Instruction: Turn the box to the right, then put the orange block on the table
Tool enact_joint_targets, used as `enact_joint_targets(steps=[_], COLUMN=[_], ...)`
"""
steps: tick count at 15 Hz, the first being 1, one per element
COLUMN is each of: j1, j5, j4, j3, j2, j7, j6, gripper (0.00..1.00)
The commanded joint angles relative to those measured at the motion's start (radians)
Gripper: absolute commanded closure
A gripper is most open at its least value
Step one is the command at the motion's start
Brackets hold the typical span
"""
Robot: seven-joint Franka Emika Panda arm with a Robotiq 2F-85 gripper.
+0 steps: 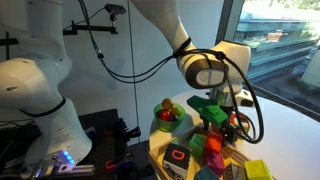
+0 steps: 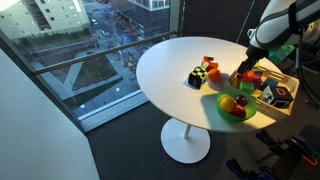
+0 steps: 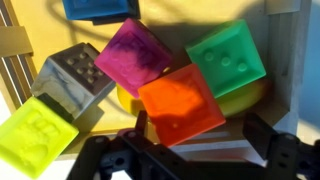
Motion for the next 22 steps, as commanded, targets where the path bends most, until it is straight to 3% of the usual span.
enact_joint_targets(steps=[1, 4, 7, 10, 12, 22], j1=[-0.014, -0.011, -0.008, -0.005, 0.002, 0.047], j5=[-0.021, -0.022, -0.02, -0.015, -0.017, -0.014], j4=[0.004, 0.007, 0.011, 0.012, 0.006, -0.004], j3=[0.005, 0.001, -0.001, 0.0, 0.0, 0.009], j2=[0.005, -0.003, -0.012, -0.03, -0.048, -0.105], j7=[0.0, 0.015, 0.035, 0.051, 0.068, 0.172], j6=[0.014, 0.008, -0.007, -0.02, -0.019, -0.026], gripper=[0.34, 0.59, 0.73, 0.81, 1.0, 0.96])
